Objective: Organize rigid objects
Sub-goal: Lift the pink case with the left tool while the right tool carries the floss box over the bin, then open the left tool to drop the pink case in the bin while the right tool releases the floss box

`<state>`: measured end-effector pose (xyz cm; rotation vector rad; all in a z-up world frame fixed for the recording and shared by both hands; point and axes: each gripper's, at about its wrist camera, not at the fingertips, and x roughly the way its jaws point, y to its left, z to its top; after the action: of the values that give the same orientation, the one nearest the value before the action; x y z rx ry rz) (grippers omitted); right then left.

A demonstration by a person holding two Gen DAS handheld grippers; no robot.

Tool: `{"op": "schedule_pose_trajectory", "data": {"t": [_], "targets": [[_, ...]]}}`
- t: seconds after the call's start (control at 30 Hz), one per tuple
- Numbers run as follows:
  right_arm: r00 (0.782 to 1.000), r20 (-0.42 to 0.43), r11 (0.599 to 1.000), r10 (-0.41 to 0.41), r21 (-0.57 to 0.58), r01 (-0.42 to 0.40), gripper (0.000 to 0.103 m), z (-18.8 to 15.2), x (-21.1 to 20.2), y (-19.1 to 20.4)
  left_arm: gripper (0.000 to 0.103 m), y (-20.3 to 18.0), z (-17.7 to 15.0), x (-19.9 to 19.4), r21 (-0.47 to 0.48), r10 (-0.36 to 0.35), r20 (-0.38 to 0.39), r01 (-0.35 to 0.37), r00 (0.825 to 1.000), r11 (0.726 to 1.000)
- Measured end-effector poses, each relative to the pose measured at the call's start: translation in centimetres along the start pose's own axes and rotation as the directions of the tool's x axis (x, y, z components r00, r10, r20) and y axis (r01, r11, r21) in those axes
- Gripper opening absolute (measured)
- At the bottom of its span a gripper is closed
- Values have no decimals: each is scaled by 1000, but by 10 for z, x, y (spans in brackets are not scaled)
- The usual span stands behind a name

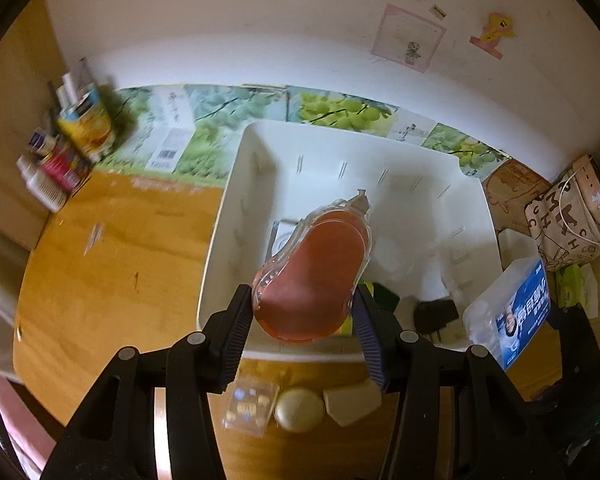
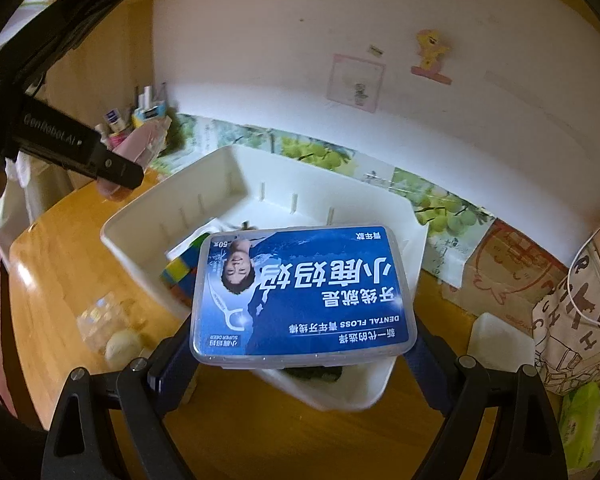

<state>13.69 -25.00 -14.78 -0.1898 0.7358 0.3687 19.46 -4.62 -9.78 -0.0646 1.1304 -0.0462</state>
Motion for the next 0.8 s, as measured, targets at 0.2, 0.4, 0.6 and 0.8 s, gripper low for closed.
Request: {"op": "schedule_pose_trajectory", "data": {"t": [0.2,0.4,0.6,0.8], "targets": [[999,-3,998,-47,48,47,93,18,19,-5,54,-3,20,21,57,-47,9,46,999,997],[997,-33,993,-75,88,78,93,30,42,-10,54,-10,33,38,119,-87,26,83,996,989],[994,-41,990,-99,98,103,93,40,50,-11,54,-15,43,53,129,-106,20,102,994,986],[993,-43,986,-109,119,113,93,45,52,-13,54,-14,48,51,141,-103,39,97,994,985]]}}
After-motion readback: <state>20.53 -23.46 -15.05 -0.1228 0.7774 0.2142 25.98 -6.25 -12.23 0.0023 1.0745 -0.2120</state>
